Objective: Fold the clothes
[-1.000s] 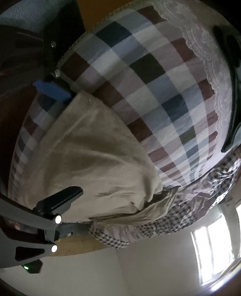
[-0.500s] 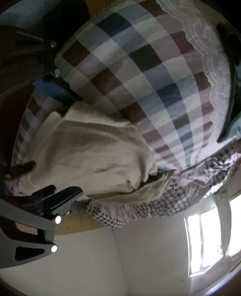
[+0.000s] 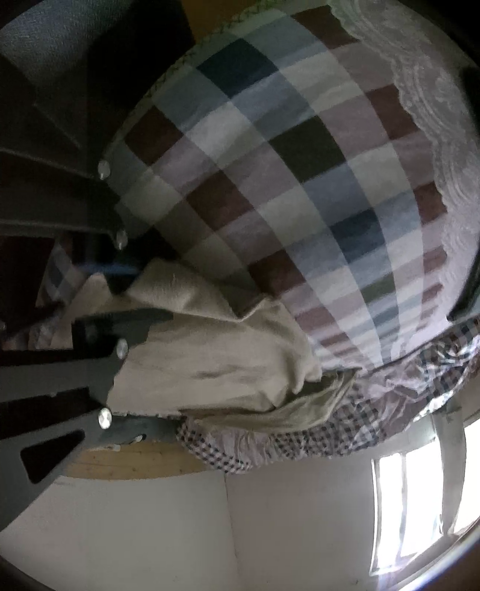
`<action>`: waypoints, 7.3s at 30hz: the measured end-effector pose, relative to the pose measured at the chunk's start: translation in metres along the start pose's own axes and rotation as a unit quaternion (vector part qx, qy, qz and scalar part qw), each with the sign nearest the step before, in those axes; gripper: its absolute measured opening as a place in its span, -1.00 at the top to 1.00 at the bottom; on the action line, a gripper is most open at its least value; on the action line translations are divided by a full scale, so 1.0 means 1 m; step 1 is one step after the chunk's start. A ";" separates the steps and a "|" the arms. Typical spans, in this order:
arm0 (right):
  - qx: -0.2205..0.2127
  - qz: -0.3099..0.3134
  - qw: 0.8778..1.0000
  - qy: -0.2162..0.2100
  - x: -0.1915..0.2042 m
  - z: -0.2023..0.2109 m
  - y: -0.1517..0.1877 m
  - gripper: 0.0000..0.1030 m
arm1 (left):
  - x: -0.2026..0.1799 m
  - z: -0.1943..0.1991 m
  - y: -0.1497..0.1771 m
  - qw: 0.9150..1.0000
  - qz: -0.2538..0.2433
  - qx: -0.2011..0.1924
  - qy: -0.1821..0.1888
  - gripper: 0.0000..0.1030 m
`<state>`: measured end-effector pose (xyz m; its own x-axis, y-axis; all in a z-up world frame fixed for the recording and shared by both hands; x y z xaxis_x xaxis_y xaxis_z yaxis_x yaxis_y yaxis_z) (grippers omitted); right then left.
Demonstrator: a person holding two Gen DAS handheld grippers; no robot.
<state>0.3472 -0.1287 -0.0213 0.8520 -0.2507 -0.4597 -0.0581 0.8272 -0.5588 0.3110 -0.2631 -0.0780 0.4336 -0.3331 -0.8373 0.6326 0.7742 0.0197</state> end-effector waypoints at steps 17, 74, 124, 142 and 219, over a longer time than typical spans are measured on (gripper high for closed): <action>-0.017 0.084 0.988 0.132 0.022 -0.023 -0.025 0.16 | -0.028 0.020 0.002 0.995 -0.035 0.011 0.098 0.89; 0.002 0.046 0.982 0.185 -0.002 -0.029 -0.019 0.42 | -0.045 0.036 -0.004 0.990 -0.056 -0.059 0.117 0.95; 0.248 0.073 0.880 0.397 -0.189 0.065 0.298 0.41 | -0.111 0.063 -0.011 0.991 -0.101 -0.058 0.071 0.96; 0.255 0.154 0.891 0.342 -0.192 0.064 0.322 1.00 | -0.102 0.053 -0.009 0.994 -0.088 -0.061 0.027 0.96; 0.124 -0.087 0.964 0.220 -0.254 0.453 0.171 1.00 | -0.300 0.281 0.136 0.943 -0.305 -0.030 0.130 0.96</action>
<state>0.3569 0.3042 0.3120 0.5316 -0.5405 -0.6521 0.2392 0.8344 -0.4966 0.4473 -0.2095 0.3294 -0.1758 -0.5896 -0.7883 0.6733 0.5122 -0.5333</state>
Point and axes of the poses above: each gripper's, at about its wrist camera, not at the fingertips, and z roughly against the way its jaws point, x to its left, y to its underside, the point moved 6 cm from there along -z, roughly the way its jaws point, and after that the axes turned 12 degrees about x, right-handed, at the moved point
